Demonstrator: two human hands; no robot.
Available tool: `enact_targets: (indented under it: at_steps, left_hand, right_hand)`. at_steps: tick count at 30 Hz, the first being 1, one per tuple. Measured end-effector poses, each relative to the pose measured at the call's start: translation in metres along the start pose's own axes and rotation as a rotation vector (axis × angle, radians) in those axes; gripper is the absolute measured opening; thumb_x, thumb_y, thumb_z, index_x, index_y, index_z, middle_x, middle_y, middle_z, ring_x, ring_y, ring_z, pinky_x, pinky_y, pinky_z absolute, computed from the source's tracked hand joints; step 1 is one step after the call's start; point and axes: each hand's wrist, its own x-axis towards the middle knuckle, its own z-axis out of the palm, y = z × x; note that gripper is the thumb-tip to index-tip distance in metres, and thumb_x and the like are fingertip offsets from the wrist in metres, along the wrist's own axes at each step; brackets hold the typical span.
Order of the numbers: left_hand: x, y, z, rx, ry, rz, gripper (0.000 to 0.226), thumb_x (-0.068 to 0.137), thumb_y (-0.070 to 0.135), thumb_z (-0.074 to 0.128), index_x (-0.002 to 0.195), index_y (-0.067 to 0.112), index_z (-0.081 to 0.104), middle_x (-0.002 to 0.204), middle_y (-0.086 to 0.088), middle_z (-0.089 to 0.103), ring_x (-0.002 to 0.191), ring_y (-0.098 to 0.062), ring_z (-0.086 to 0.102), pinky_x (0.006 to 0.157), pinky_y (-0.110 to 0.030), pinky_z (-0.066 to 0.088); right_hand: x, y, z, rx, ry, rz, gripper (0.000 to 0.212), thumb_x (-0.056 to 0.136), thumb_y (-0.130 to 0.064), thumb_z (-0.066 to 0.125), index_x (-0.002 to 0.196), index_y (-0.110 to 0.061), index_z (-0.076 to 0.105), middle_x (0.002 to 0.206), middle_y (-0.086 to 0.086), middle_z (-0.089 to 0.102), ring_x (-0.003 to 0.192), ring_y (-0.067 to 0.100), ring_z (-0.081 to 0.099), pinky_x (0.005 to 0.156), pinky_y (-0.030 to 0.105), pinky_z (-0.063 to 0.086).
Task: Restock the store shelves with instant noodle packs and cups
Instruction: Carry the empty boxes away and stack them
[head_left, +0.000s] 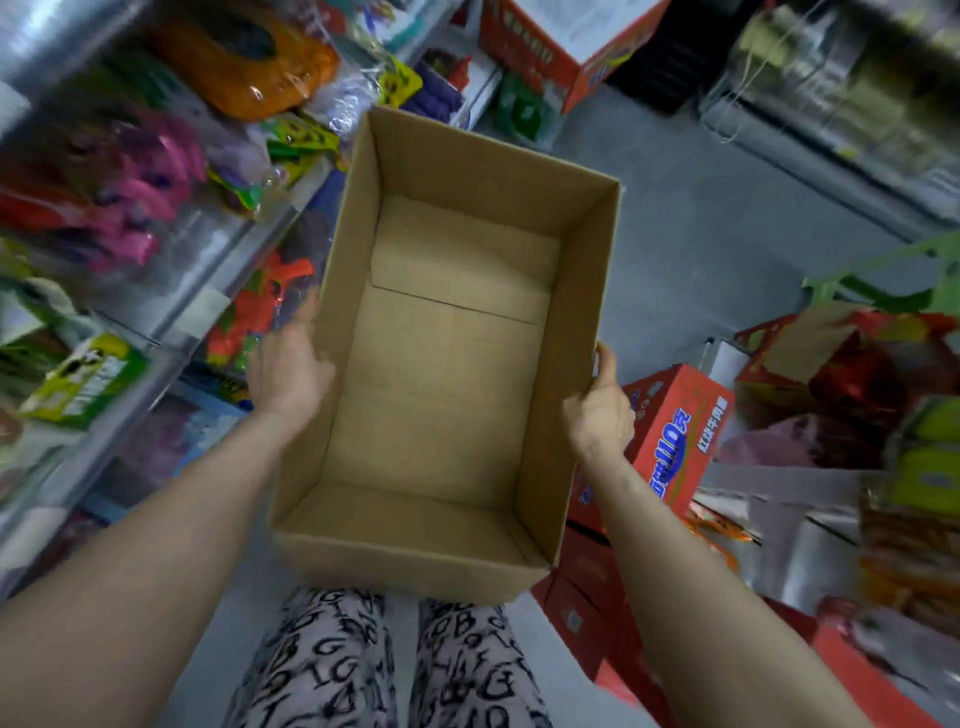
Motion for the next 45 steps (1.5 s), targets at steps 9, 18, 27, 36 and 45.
enact_targets:
  at_steps: [9,18,27,36,45]
  left_hand:
    - [-0.099,-0.052,-0.092,-0.028,0.068,0.177,0.084,0.081,0.0,0.057,0.152,0.035,0.03,0.114,-0.025,0.065,0.102,-0.046,0.06,0.087,-0.049,0.049]
    - [-0.201,-0.104,-0.152,-0.019,0.139,0.228,0.077,0.081,-0.002,0.053,0.149,0.03,0.037,0.104,-0.026,0.066,0.095,-0.045,0.061,0.078,-0.046,0.047]
    - [-0.333,-0.175,-0.157,-0.029,0.2,0.215,0.081,0.08,0.001,0.055,0.15,0.037,0.032,0.107,-0.022,0.067,0.092,-0.042,0.063,0.068,-0.041,0.047]
    - [-0.471,-0.26,-0.163,-0.006,0.146,0.223,0.079,0.081,0.001,0.055,0.15,0.032,0.033,0.098,-0.021,0.067,0.09,-0.04,0.063,0.078,-0.045,0.052]
    - [-0.579,-0.302,-0.17,0.07,0.068,0.424,0.073,0.082,0.005,0.056,0.147,0.032,0.039,0.106,-0.023,0.066,0.097,-0.044,0.061,0.08,-0.047,0.047]
  right_hand:
    - [-0.154,0.008,-0.043,0.018,0.107,-0.028,0.076,0.078,-0.003,0.049,0.143,-0.035,0.026,0.102,0.015,0.067,0.093,0.041,0.063,0.085,0.049,0.052]
    - [-0.278,0.036,-0.056,0.086,0.137,-0.042,0.079,0.075,-0.003,0.048,0.143,-0.037,0.028,0.095,0.014,0.068,0.089,0.039,0.064,0.081,0.045,0.053]
    - [-0.405,0.108,-0.066,0.087,0.152,-0.083,0.074,0.081,-0.007,0.05,0.144,-0.038,0.031,0.11,0.015,0.066,0.105,0.041,0.06,0.091,0.042,0.045]
    - [-0.543,0.194,-0.048,0.077,0.107,-0.072,0.068,0.084,-0.01,0.052,0.142,-0.04,0.032,0.116,0.014,0.066,0.106,0.041,0.06,0.084,0.039,0.043]
    - [-0.686,0.294,-0.03,0.137,0.177,0.054,0.073,0.078,-0.005,0.051,0.142,-0.034,0.033,0.1,0.008,0.061,0.096,0.038,0.063,0.072,0.034,0.042]
